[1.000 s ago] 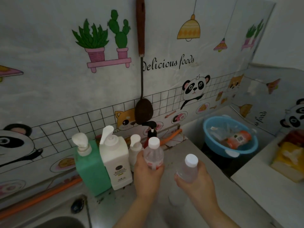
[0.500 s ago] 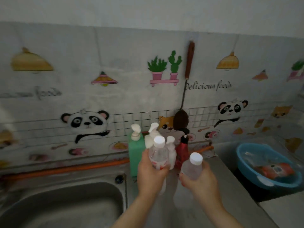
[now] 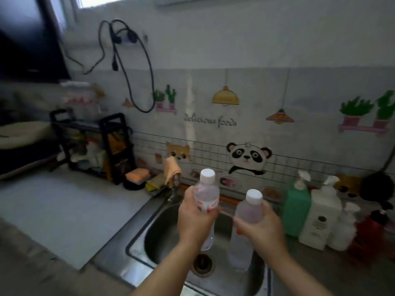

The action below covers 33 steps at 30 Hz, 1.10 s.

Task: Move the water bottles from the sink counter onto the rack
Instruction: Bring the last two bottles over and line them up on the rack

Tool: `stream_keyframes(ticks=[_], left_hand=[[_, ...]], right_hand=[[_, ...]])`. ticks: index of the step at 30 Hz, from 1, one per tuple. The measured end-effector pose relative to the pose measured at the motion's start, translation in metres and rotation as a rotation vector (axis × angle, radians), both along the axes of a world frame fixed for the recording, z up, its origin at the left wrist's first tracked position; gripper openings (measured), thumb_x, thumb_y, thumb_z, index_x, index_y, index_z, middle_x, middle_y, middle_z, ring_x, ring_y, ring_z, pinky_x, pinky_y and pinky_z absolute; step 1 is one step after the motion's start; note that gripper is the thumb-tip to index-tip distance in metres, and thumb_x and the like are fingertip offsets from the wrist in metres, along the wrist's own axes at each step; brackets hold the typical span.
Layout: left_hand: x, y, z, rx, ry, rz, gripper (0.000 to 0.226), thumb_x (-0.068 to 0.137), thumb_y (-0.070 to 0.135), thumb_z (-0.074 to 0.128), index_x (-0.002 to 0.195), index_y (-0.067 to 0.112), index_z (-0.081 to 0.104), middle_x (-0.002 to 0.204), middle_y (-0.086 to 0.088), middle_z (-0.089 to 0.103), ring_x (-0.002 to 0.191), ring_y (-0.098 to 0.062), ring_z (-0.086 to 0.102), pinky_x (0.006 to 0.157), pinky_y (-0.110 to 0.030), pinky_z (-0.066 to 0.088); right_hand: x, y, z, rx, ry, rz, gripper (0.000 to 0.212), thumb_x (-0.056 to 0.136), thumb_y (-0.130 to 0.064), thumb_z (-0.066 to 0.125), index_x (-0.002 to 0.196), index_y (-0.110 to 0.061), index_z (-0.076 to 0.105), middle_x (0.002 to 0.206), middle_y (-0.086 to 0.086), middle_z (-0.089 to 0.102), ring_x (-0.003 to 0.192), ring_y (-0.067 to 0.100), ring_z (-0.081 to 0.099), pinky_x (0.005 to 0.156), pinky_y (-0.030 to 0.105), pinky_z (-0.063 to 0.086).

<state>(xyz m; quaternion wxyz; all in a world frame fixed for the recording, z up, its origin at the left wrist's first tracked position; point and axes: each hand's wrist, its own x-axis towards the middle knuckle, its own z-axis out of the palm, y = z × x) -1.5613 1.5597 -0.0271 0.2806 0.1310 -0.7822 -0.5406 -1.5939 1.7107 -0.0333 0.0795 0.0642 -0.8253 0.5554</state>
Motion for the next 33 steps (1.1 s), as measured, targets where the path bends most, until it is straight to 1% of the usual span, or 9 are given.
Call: stream_keyframes(ticks=[2, 7, 10, 15, 20, 24, 27, 31, 33], left_hand=[[0.017, -0.038, 0.004, 0.005, -0.003, 0.087, 0.058, 0.070, 0.027, 0.079, 0.114, 0.037, 0.042, 0.104, 0.010, 0.054, 0.096, -0.012, 0.054, 0.077, -0.028, 0.046], [0.055, -0.129, 0.012, -0.006, -0.033, 0.250, 0.062, 0.071, 0.028, 0.078, 0.121, 0.030, 0.042, 0.107, 0.008, 0.055, 0.095, -0.010, 0.051, 0.075, -0.022, 0.042], [0.075, -0.186, 0.012, 0.006, -0.030, 0.290, 0.059, 0.070, 0.026, 0.079, 0.116, 0.031, 0.042, 0.103, 0.010, 0.055, 0.093, -0.011, 0.054, 0.072, -0.021, 0.043], [0.096, -0.289, 0.016, -0.026, -0.062, 0.351, 0.056, 0.071, 0.027, 0.077, 0.114, 0.031, 0.042, 0.098, 0.010, 0.054, 0.089, -0.014, 0.056, 0.064, -0.021, 0.041], [0.103, -0.383, 0.025, -0.068, -0.032, 0.335, 0.057, 0.071, 0.026, 0.076, 0.115, 0.033, 0.041, 0.096, 0.012, 0.053, 0.088, -0.013, 0.056, 0.068, -0.023, 0.046], [0.099, -0.441, 0.035, -0.076, -0.019, 0.324, 0.054, 0.069, 0.026, 0.078, 0.107, 0.035, 0.040, 0.092, 0.018, 0.052, 0.087, -0.012, 0.055, 0.062, -0.015, 0.042], [0.088, -0.479, 0.042, -0.074, -0.003, 0.301, 0.059, 0.068, 0.028, 0.080, 0.116, 0.027, 0.046, 0.100, 0.012, 0.057, 0.094, -0.013, 0.058, 0.071, -0.021, 0.047], [0.060, -0.526, 0.058, -0.067, 0.012, 0.283, 0.056, 0.068, 0.027, 0.081, 0.112, 0.027, 0.047, 0.099, 0.012, 0.057, 0.094, -0.011, 0.056, 0.077, -0.027, 0.047], [0.041, -0.550, 0.066, -0.052, 0.034, 0.257, 0.054, 0.068, 0.025, 0.081, 0.106, 0.029, 0.045, 0.093, 0.017, 0.054, 0.092, -0.009, 0.055, 0.073, -0.022, 0.044]], right_hand=[[0.006, -0.038, 0.003, -0.005, 0.036, 0.079, 0.057, 0.062, -0.019, 0.086, 0.107, -0.031, 0.054, 0.094, -0.007, 0.064, 0.088, 0.015, 0.062, 0.078, 0.038, 0.054], [0.022, -0.134, 0.010, -0.052, 0.021, 0.321, 0.055, 0.066, -0.015, 0.083, 0.113, -0.025, 0.056, 0.101, -0.004, 0.065, 0.091, 0.014, 0.064, 0.064, 0.024, 0.054], [0.031, -0.196, 0.015, -0.078, 0.028, 0.403, 0.056, 0.068, -0.016, 0.082, 0.116, -0.023, 0.055, 0.102, -0.004, 0.065, 0.090, 0.011, 0.065, 0.062, 0.021, 0.052], [0.044, -0.303, 0.025, -0.073, 0.005, 0.445, 0.052, 0.069, -0.013, 0.081, 0.109, -0.028, 0.052, 0.100, -0.004, 0.063, 0.090, 0.013, 0.062, 0.069, 0.029, 0.053], [0.052, -0.397, 0.038, -0.097, 0.018, 0.447, 0.047, 0.074, -0.007, 0.076, 0.105, -0.026, 0.047, 0.091, -0.003, 0.056, 0.074, 0.006, 0.056, 0.053, 0.019, 0.044], [0.046, -0.457, 0.045, -0.095, 0.025, 0.417, 0.051, 0.069, -0.015, 0.080, 0.111, -0.024, 0.053, 0.104, 0.005, 0.061, 0.090, 0.020, 0.061, 0.069, 0.036, 0.054], [0.035, -0.495, 0.056, -0.054, 0.079, 0.416, 0.048, 0.070, -0.018, 0.080, 0.109, -0.022, 0.053, 0.102, 0.005, 0.063, 0.088, 0.017, 0.060, 0.065, 0.026, 0.048], [0.008, -0.543, 0.070, -0.024, 0.138, 0.400, 0.056, 0.069, -0.026, 0.080, 0.118, -0.021, 0.052, 0.100, -0.004, 0.060, 0.097, 0.019, 0.059, 0.083, 0.041, 0.053], [-0.011, -0.565, 0.076, -0.051, 0.156, 0.407, 0.059, 0.071, -0.025, 0.079, 0.122, -0.020, 0.051, 0.105, -0.003, 0.059, 0.102, 0.019, 0.058, 0.085, 0.039, 0.052]])
